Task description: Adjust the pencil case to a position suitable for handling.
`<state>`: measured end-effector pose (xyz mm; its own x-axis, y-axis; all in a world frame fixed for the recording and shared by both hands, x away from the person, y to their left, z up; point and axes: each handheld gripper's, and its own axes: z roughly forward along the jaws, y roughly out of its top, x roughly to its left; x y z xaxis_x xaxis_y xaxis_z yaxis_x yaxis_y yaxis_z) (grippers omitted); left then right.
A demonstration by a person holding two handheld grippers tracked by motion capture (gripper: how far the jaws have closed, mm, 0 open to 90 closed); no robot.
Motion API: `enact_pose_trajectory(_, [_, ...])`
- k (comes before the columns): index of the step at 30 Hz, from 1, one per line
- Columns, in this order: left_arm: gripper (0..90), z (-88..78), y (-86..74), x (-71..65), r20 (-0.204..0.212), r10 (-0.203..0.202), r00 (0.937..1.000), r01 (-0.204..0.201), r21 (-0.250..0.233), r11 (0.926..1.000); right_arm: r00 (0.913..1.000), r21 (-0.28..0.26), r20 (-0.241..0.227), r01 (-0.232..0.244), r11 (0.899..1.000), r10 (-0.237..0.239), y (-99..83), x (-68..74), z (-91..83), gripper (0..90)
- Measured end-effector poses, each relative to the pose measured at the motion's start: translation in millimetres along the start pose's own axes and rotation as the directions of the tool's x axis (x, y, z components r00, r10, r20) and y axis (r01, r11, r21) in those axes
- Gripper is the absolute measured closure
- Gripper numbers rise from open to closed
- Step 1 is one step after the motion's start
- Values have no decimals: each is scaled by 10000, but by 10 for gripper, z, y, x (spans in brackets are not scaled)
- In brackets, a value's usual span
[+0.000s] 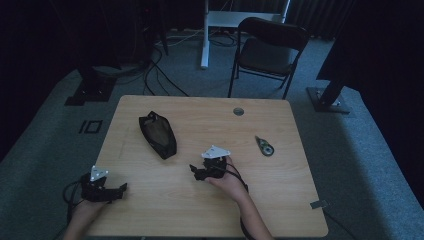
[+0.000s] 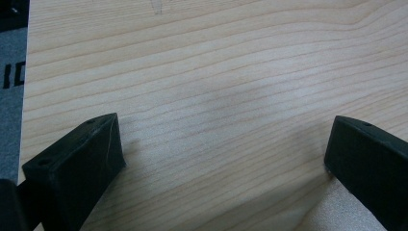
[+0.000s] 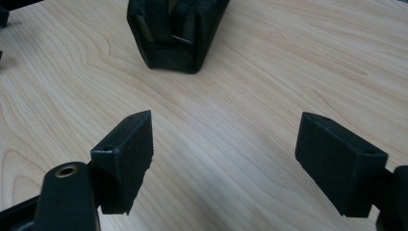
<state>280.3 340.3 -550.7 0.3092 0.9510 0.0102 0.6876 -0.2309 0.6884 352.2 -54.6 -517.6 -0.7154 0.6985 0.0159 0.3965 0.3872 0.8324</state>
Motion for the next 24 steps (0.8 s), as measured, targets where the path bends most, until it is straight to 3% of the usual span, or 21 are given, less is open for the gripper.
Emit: enact_pose_trajectory(24, [0, 0, 0, 0, 1, -1, 10000, 1, 0, 10000, 9998, -418, -91, -188, 9989, 185, 262, 148, 294, 207])
